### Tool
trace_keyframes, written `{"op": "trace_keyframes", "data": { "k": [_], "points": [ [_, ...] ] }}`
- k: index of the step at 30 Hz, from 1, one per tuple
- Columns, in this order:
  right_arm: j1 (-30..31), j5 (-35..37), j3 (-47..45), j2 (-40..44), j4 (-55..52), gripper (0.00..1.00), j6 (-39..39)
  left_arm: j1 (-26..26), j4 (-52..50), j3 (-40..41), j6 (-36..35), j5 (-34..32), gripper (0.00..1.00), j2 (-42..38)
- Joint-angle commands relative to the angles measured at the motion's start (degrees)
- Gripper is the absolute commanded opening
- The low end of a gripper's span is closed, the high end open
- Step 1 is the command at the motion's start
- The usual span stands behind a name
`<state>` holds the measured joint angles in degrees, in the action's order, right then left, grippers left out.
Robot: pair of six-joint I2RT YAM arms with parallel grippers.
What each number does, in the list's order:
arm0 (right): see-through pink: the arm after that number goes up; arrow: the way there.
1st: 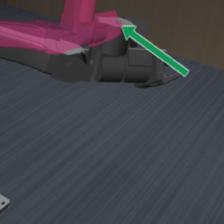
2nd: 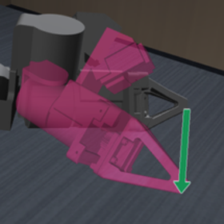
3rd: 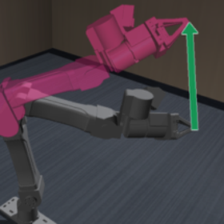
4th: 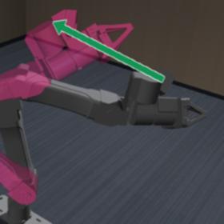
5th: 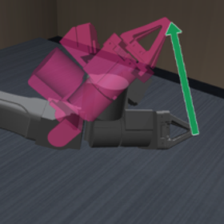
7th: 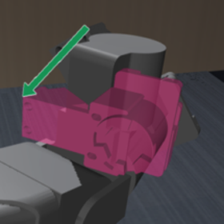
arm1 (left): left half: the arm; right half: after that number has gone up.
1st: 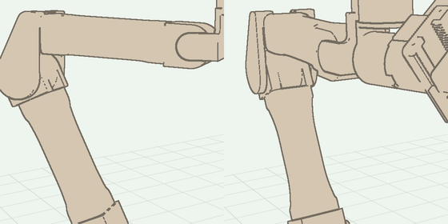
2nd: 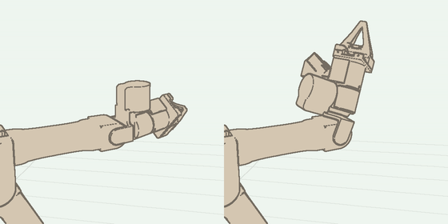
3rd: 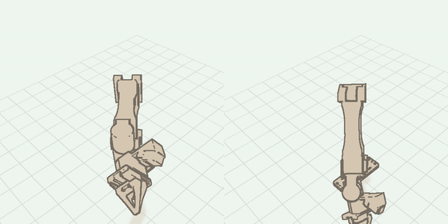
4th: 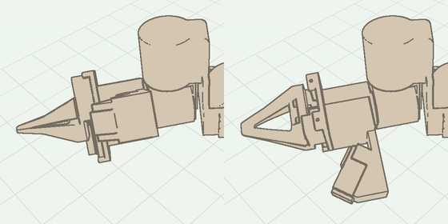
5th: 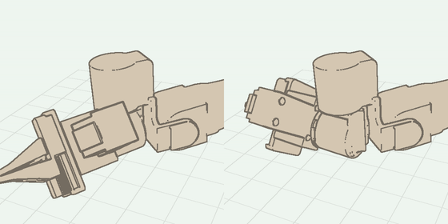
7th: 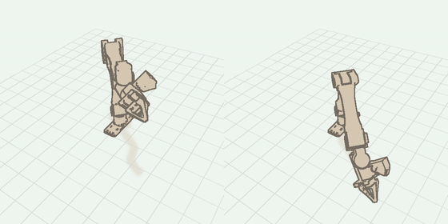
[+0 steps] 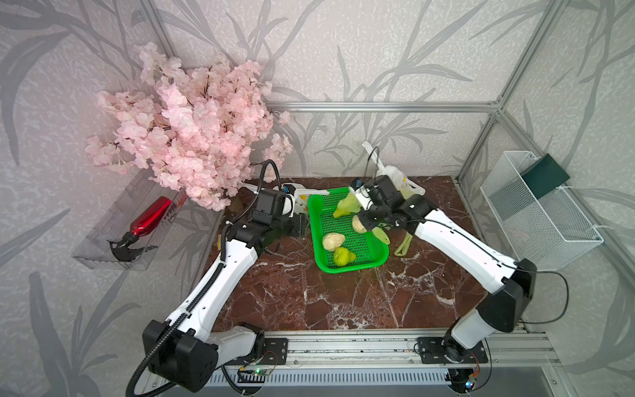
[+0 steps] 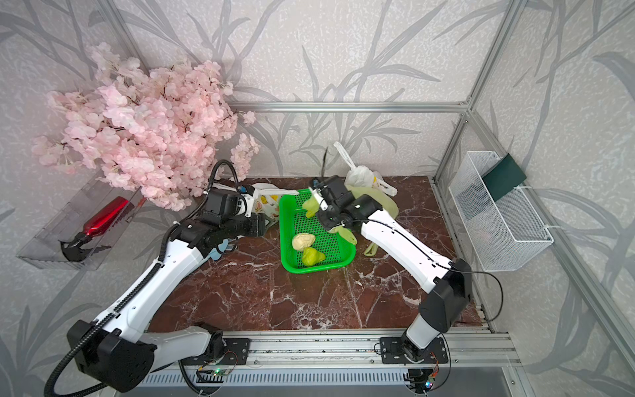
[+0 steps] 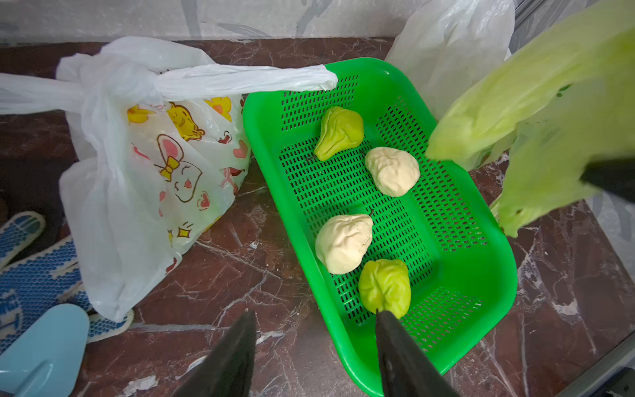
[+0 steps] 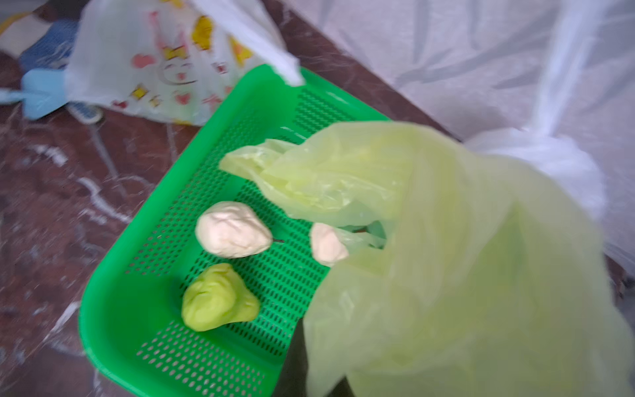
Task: Place the pears into plastic bags & tie knots
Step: Place the plastic bag in the basket.
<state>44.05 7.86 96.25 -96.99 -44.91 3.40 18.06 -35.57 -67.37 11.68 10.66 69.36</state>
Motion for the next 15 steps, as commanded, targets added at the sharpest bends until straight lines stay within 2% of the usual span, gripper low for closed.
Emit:
{"op": "trace_keyframes", "data": {
  "k": [1, 3, 6, 11, 15],
  "points": [
    [3.5, -6.7, 5.0, -7.7, -13.2, 0.39, 0.3, -1.2, -1.3, -1.4, 0.5, -5.8, 0.52, -2.3],
    [3.4, -9.7, 5.1, -5.5, -11.9, 0.53, -2.4, -1.8, -2.4, -1.9, -0.1, -7.5, 0.50, -2.3],
    [2.0, -10.5, -0.6, 3.8, -4.6, 0.63, -7.6, -1.7, -3.0, -3.0, -0.7, -6.1, 0.50, -1.0],
    [-6.2, -15.2, -9.6, 15.2, 0.8, 0.68, -18.9, 1.8, -2.8, -5.1, -0.7, -4.8, 0.50, 1.2],
    [-16.1, -12.9, -20.4, 20.9, 2.1, 0.65, -27.7, 7.6, -2.7, -7.9, -6.5, -6.0, 0.54, 1.9]
  ]
}}
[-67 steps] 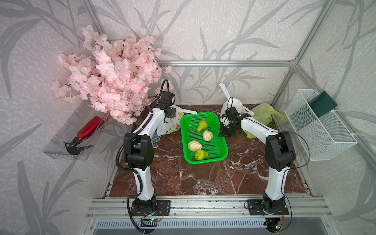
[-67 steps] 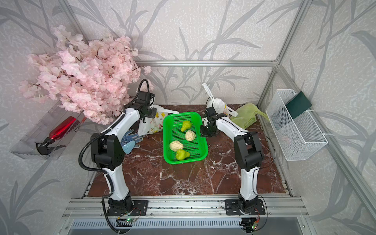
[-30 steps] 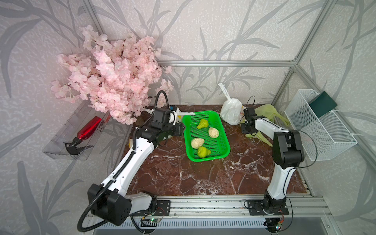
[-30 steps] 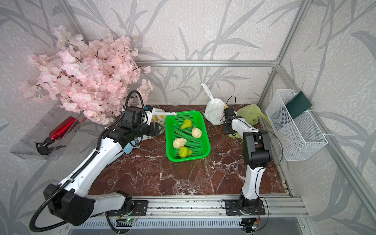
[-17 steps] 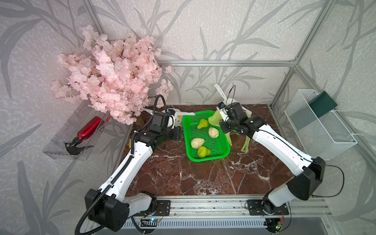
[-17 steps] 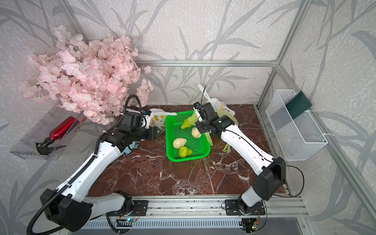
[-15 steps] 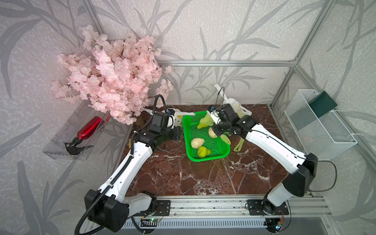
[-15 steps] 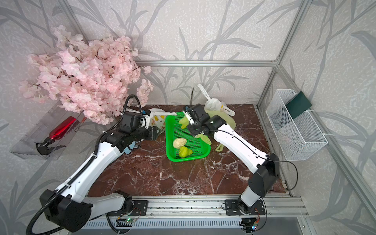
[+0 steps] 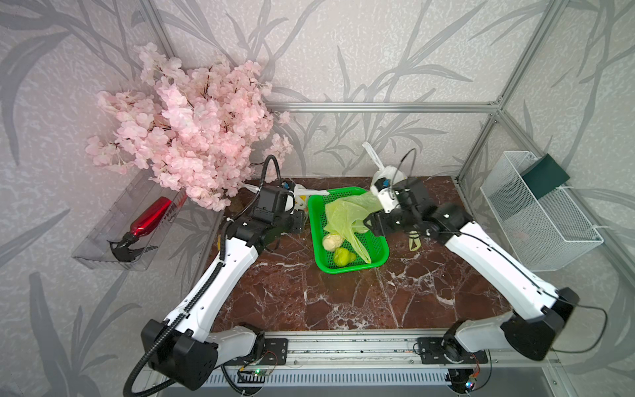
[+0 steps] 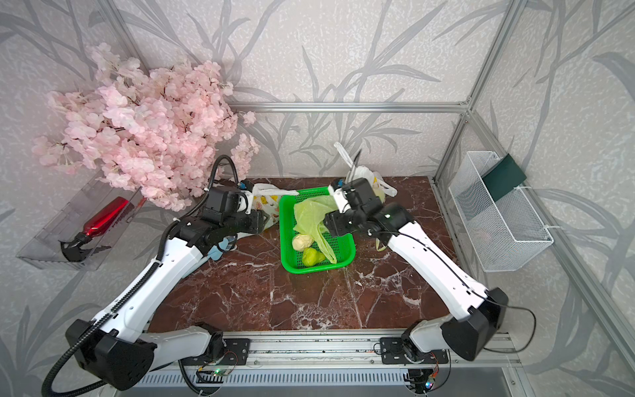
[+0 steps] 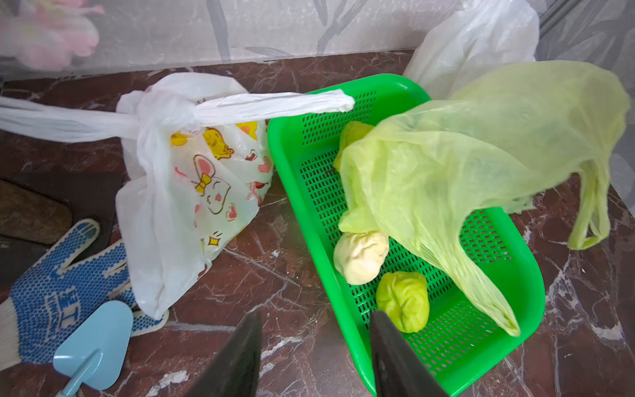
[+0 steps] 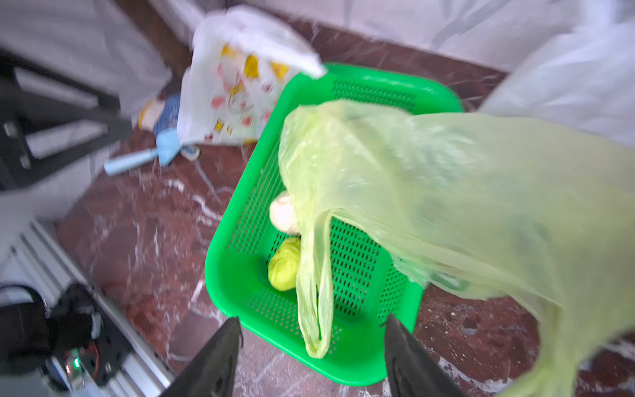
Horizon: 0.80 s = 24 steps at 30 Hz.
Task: Place the pears into plastic bags & tie knots
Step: Place the plastic bag in the basket, then pick up the plastic bag from the basket.
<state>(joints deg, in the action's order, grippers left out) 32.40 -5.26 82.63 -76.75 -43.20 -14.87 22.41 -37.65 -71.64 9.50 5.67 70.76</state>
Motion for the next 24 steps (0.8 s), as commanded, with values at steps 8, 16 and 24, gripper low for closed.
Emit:
{"op": "trace_keyframes", "data": {
  "k": [8, 16, 24],
  "points": [
    [-15.8, 8.3, -10.4, -1.7, -3.1, 0.73, 0.4, 10.2, -4.3, -5.8, -4.2, 3.5, 0.57, 7.0],
    [-18.3, 6.1, -10.2, -13.1, 3.7, 0.75, 5.5, 11.2, 0.7, -2.2, -1.3, 7.2, 0.57, 7.4],
    [-16.4, -24.5, -1.0, -9.6, 2.6, 0.03, -4.3, 8.0, 1.0, 1.8, -3.1, 0.1, 0.55, 3.0]
  ]
}}
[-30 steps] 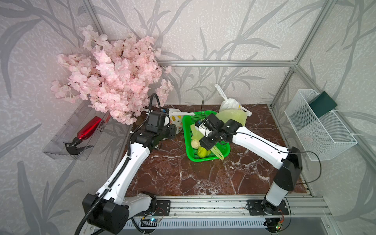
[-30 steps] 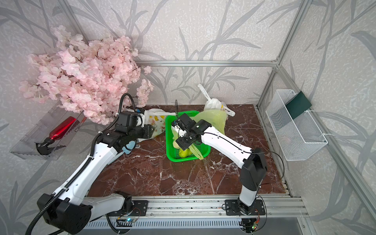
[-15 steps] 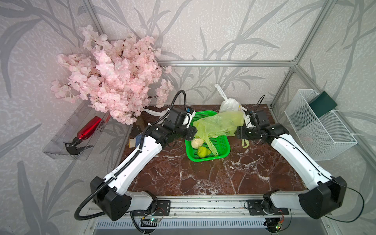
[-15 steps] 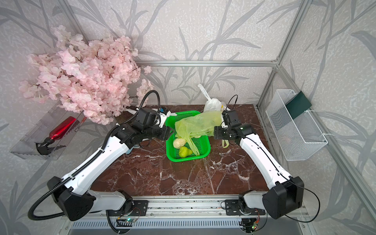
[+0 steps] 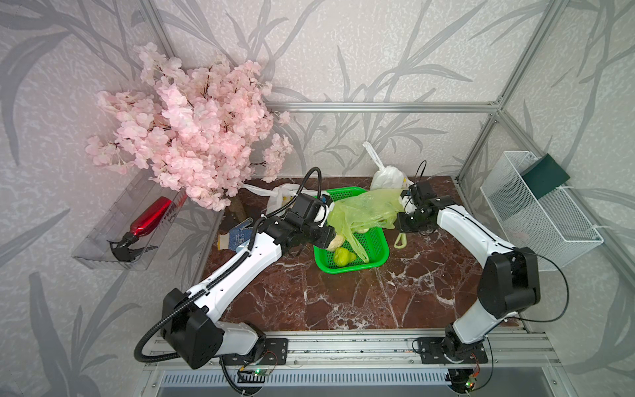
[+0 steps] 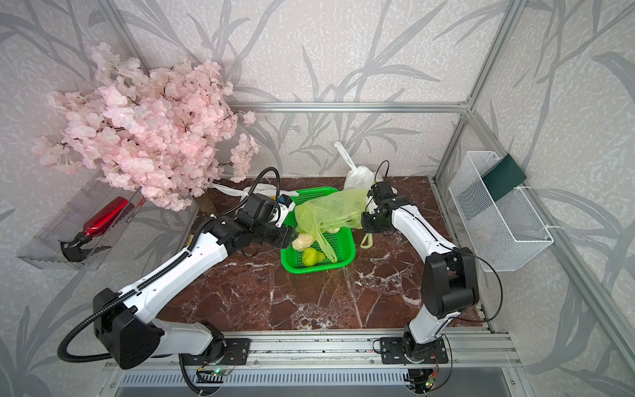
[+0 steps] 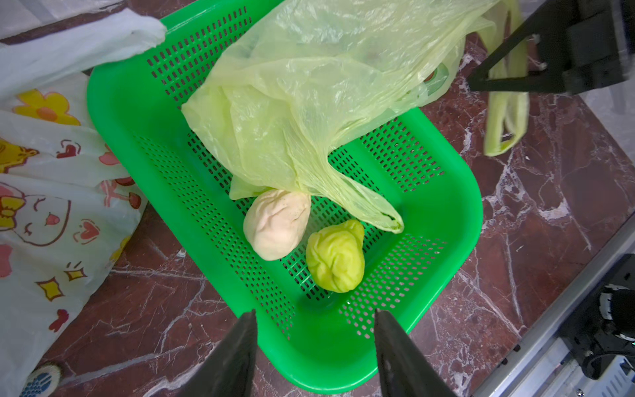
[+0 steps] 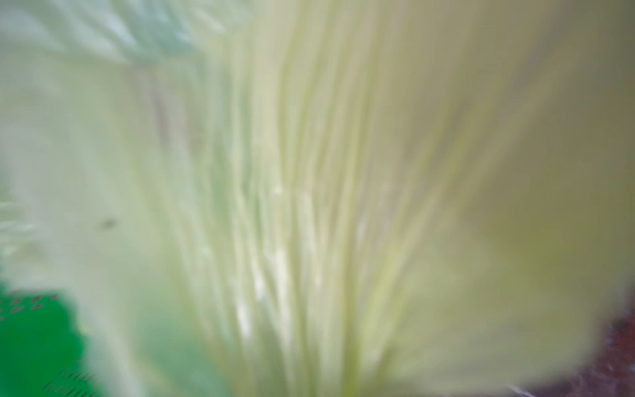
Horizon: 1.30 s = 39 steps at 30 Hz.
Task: Place the pears into plastic bags & tie knots
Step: Pick up the plastic bag from the basket.
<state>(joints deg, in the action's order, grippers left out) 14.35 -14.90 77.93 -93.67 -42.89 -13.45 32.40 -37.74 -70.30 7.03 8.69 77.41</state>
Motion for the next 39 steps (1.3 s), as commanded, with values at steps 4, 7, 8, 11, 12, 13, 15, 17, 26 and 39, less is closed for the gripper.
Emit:
{"op": "trace_keyframes", "data": {
  "k": [4, 7, 8, 11, 12, 13, 15, 17, 26, 39],
  "points": [
    [5.3, -20.3, 6.8, 13.8, 10.5, 0.00, -16.5, -5.5, 3.7, 0.5, 1.3, -1.1, 0.55, -6.6],
    [6.9, -23.9, 11.4, 13.9, 17.0, 0.00, -22.7, -8.0, 6.2, 0.0, 3.0, -0.2, 0.59, -9.3],
    [7.7, -24.2, 14.1, 13.2, 17.2, 0.00, -24.3, -8.3, 6.8, -0.7, 3.1, 0.0, 0.65, -10.1],
    [10.5, -23.1, 21.1, 10.4, 13.6, 0.00, -23.4, -8.2, 7.3, -3.2, 0.5, 1.7, 0.76, -12.0],
    [11.2, -23.3, 22.3, 9.6, 13.0, 0.00, -23.4, -8.1, 7.3, -3.9, -1.0, 2.2, 0.78, -12.5],
    [11.5, -23.8, 23.1, 9.0, 12.5, 0.00, -23.5, -8.0, 7.5, -4.2, -3.1, 2.5, 0.79, -12.9],
    [11.8, -24.9, 24.2, 8.2, 12.2, 0.00, -23.5, -6.6, 8.3, -4.1, -10.6, 1.2, 0.79, -13.7],
    [12.1, -25.1, 24.6, 8.1, 12.4, 0.00, -23.7, -5.1, 8.7, -4.2, -16.4, 0.1, 0.80, -13.4],
    [15.0, -27.7, 23.1, 6.9, 17.2, 0.00, -28.5, 2.0, 13.0, -2.0, -25.7, -1.3, 0.99, -10.9],
    [17.9, -32.8, 19.6, 5.7, 27.1, 0.00, -37.5, 2.0, 32.1, 7.3, -29.5, -0.5, 0.95, -10.2]
  ]
}}
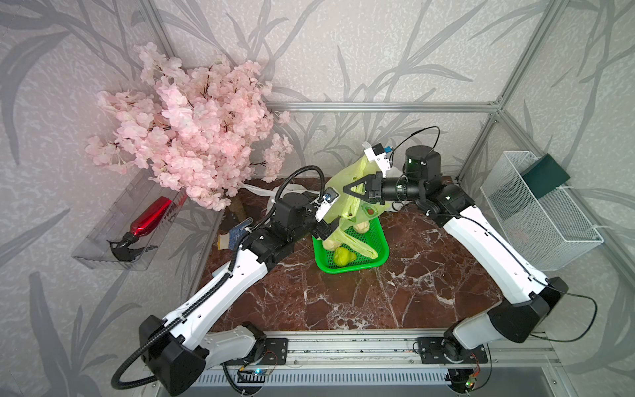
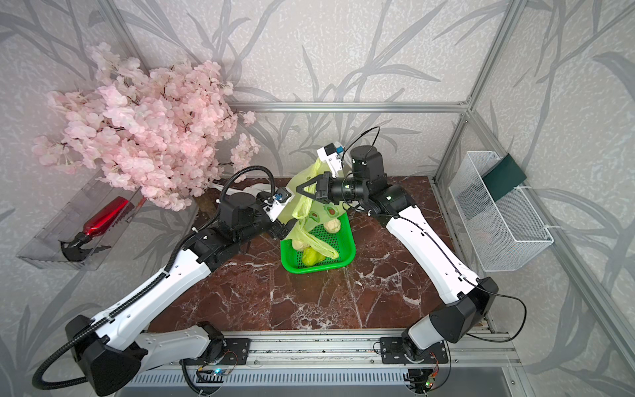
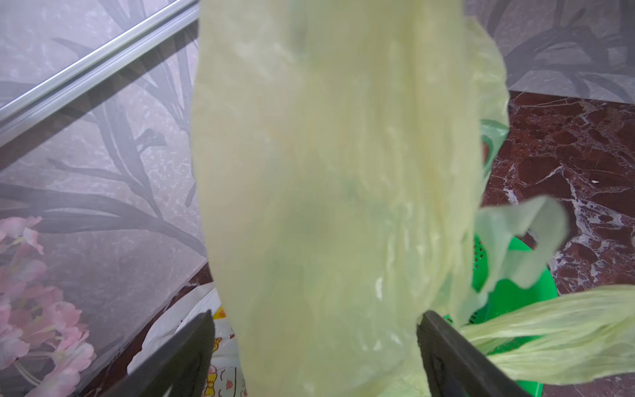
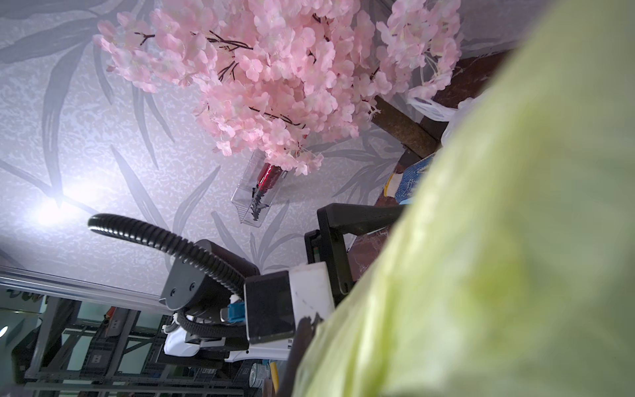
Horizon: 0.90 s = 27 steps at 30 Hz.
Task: Place the pears into plastic bags & tie knots
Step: Pick up the plastic bag from the basket.
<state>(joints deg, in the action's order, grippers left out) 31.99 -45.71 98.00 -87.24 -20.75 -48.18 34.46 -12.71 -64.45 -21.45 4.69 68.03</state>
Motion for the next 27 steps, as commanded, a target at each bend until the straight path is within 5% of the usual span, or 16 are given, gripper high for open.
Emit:
{"op": "trace_keyframes", "data": {
  "k": [1, 5, 11, 17, 19, 27],
  "points": [
    [0.3, -2.2, -0.7, -0.8, 5.7, 0.00, -3.3, -0.1, 7.5, 1.8, -0.5, 4.6, 0.96, -1.0],
    [0.3, -2.7, -1.6, -1.4, 7.4, 0.00, -4.8, -0.1, 6.4, 2.9, 0.1, 6.7, 0.98, -1.7],
    [0.6, -3.9, -3.1, -1.7, 11.2, 0.00, -7.6, -0.1, 8.3, 1.7, -2.0, -1.4, 0.82, 2.1],
    [-0.9, -4.3, -3.3, -2.7, 12.5, 0.00, -8.5, -0.3, 3.2, -0.1, 0.2, -3.8, 0.15, 2.6],
    [-2.0, -3.9, -2.3, -3.8, 11.9, 0.01, -8.3, -1.0, -1.8, -0.6, 2.9, -5.0, 0.00, 0.3],
    [-3.8, -0.2, 14.3, -13.9, -4.7, 0.60, 5.7, -6.3, -34.6, -15.7, 22.0, -2.9, 0.00, -0.9]
  ]
}}
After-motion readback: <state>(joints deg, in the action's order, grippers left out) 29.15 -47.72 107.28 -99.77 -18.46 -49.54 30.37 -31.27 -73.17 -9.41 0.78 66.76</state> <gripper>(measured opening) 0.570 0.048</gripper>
